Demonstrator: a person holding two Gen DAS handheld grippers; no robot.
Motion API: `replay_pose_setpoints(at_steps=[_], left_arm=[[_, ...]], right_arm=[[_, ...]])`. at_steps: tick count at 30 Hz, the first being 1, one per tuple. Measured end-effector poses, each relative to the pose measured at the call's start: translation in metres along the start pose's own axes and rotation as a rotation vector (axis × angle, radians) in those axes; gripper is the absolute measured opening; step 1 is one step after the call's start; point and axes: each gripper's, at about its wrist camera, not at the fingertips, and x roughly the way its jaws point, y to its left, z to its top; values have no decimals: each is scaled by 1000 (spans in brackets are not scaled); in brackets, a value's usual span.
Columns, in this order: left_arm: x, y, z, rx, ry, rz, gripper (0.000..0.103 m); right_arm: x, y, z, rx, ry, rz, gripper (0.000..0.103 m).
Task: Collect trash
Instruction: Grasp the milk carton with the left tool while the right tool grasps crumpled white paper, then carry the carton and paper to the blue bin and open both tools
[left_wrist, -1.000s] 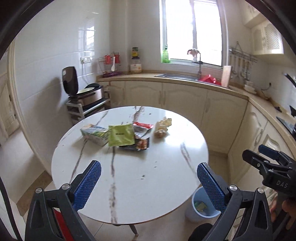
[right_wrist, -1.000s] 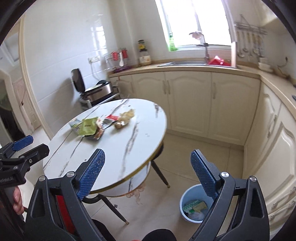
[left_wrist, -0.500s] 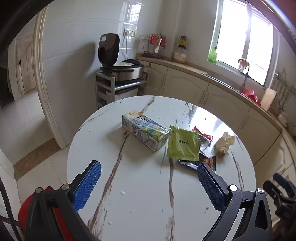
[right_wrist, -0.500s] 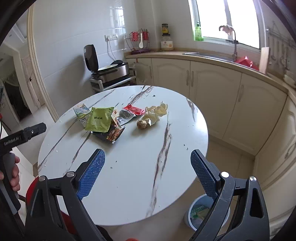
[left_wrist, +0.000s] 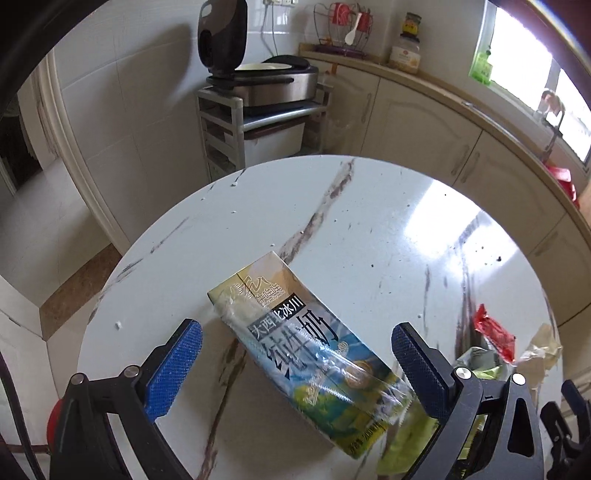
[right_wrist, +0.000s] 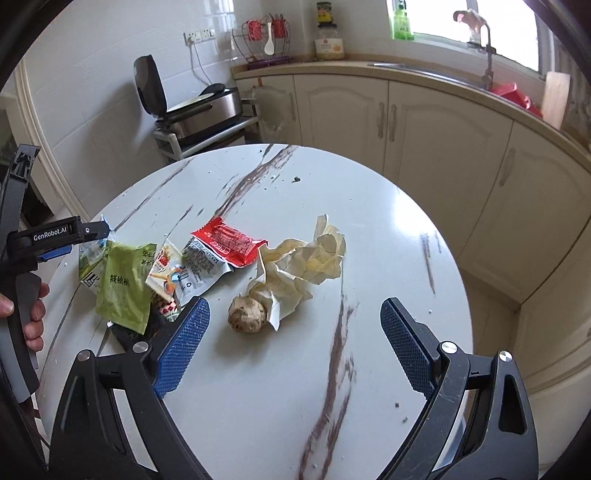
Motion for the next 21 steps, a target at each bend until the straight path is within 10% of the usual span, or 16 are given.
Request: replay_pose_setpoints(at_steps=[10, 12, 14, 21], left_arm=[[28, 2, 4, 83, 26, -34, 95], [30, 2, -2, 108, 41, -30, 66], [32, 1, -8, 148, 26, -13, 60], [25, 19, -10, 122, 14, -84, 46]], right_arm=[[35, -3, 19, 42, 58, -20, 80], [37, -2, 19, 33, 65, -21, 67], [36, 2, 17, 12, 62, -26, 49], [8, -6, 8, 34, 30, 61, 41]])
